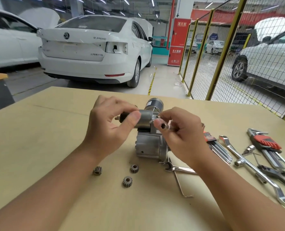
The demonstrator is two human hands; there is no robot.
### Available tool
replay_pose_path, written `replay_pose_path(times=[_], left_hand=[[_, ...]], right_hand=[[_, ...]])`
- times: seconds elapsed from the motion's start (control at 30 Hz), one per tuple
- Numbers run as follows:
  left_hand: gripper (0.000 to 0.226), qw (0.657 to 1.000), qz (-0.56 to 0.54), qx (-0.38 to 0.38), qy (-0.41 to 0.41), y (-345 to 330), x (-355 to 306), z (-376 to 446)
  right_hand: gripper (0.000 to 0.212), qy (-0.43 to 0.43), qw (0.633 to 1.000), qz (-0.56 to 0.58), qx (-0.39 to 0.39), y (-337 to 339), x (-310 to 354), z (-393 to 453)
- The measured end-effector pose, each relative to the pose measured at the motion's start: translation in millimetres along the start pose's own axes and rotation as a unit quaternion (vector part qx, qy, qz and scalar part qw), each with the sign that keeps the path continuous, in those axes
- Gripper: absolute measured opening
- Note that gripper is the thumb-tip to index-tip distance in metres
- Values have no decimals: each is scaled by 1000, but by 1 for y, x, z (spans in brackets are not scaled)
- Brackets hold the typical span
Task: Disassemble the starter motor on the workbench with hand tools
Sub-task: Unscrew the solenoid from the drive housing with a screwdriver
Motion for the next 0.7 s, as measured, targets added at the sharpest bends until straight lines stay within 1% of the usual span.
replay_pose_path(times=[0.03,0.1,0.17,0.2,0.33,0.4,0.47,0.57,0.63,0.7], left_hand=[[18,1000,-8,6,-26,-1,-8,0],[17,998,-25,31,-54,-5,-18,0],[17,996,-36,66,-48,-6,-21,-1],[19,995,-38,79,-35,-6,-21,-1],[28,989,-53,136,29,-6,-15,-4],[23,986,-65,147,54,-6,-15,-5],[18,985,-65,147,61,-5,-14,-3],[17,987,-44,150,28,4,-8,5],[14,984,-43,172,33,19,1,14],[8,972,-47,218,67,37,13,20]], right_hand=[[5,28,1000,-14,2,-1,3,0],[20,59,998,-25,5,-3,6,-2],[33,63,998,-24,12,-2,6,-2],[35,63,998,-21,15,-2,6,-2],[34,68,997,-11,35,-1,11,0],[34,66,997,-13,42,0,13,0],[28,73,996,-15,48,1,13,1],[5,68,997,-23,19,3,8,2],[8,38,998,-56,-16,3,2,0],[8,-5,994,-100,-34,3,-4,-3]])
Point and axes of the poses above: each hand's wrist, its own z-axis towards the middle knuckle, its own y-axis out of the back of the hand, x = y × z, the point moved 1 cm from there along z, towards the middle knuckle, and after that the axes turned 8 degrees about -x, right-handed, at the moved point
